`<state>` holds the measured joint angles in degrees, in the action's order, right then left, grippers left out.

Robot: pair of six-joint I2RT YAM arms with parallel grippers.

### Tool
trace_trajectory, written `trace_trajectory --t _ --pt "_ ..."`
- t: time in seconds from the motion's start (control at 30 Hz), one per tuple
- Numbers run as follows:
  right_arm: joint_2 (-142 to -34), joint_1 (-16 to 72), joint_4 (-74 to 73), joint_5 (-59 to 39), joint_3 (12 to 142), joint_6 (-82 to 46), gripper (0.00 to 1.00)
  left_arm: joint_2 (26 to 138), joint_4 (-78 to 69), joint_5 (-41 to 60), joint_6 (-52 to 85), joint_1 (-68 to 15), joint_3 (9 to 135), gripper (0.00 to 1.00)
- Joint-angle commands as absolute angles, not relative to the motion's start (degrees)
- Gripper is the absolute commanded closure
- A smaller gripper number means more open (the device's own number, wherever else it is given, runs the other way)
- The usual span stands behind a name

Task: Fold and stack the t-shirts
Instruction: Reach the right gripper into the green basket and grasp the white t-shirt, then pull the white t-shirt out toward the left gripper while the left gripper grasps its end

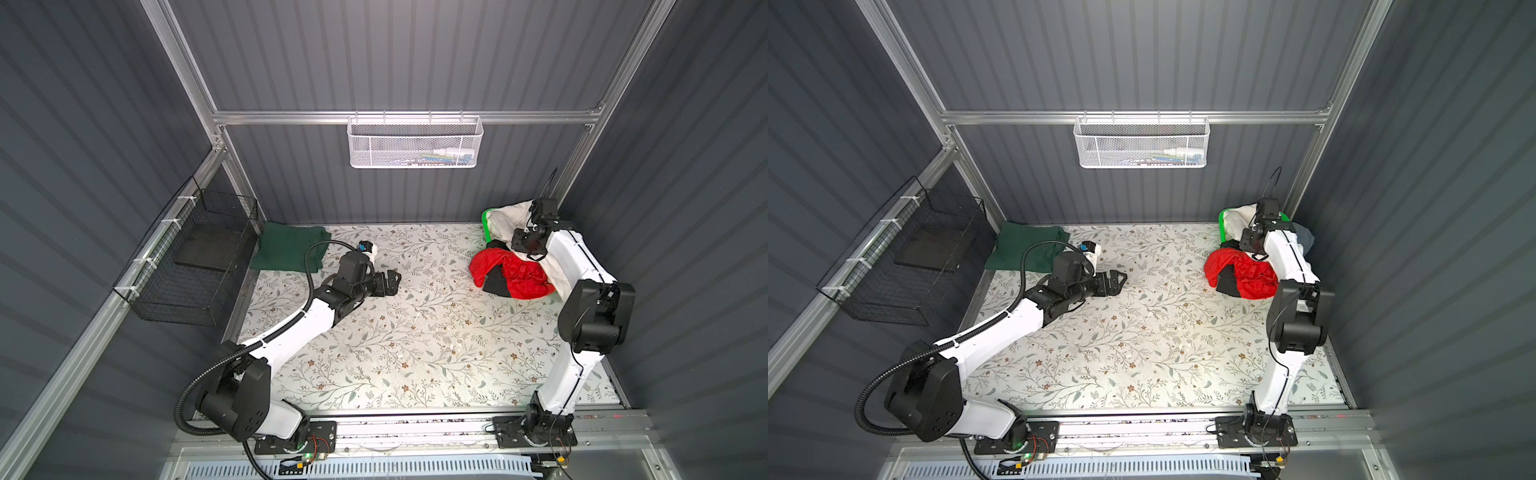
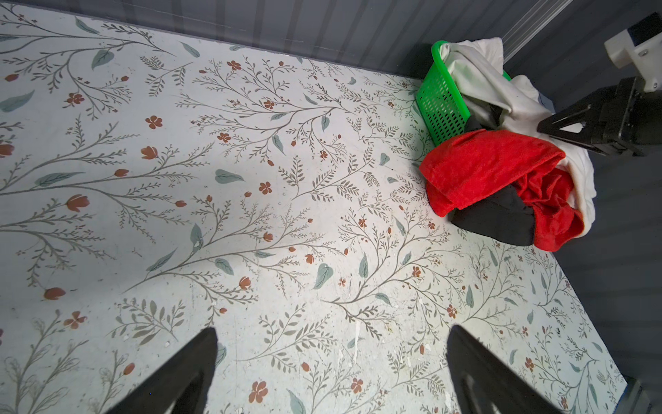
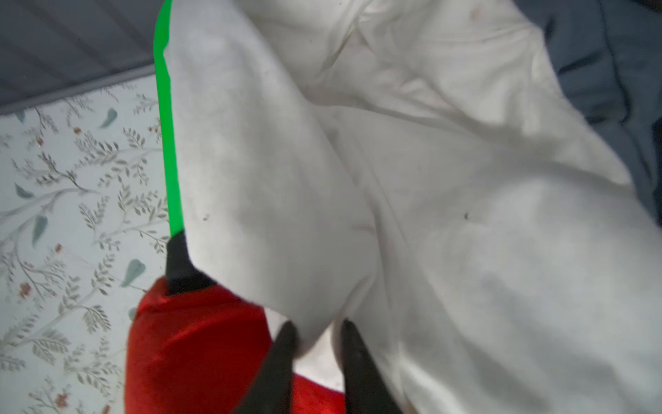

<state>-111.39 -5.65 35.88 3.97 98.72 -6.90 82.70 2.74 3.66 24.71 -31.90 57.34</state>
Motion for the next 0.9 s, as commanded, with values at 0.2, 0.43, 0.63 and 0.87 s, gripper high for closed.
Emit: trace_trajectory --t 0.2,0.43,0.63,0.87 --pt "-105.7 -5.6 29.1 6.8 96.5 -4.6 1.0 82.2 3.8 3.1 24.7 -32.0 57.8 0.0" --pt "-91.7 -2.4 24.2 8.9 89.6 -6.3 1.0 82.4 3.3 3.3 24.6 -32.0 58.1 0.0" --pt "-79.1 6.6 23.5 13.8 84.6 -5.0 1.0 82.2 2.9 3.6 24.8 -32.0 58.1 0.0" --pt "-64.7 17.6 25.6 10.6 84.4 -7.0 1.0 80.7 3.2 4.0 24.9 -32.0 58.2 0.0"
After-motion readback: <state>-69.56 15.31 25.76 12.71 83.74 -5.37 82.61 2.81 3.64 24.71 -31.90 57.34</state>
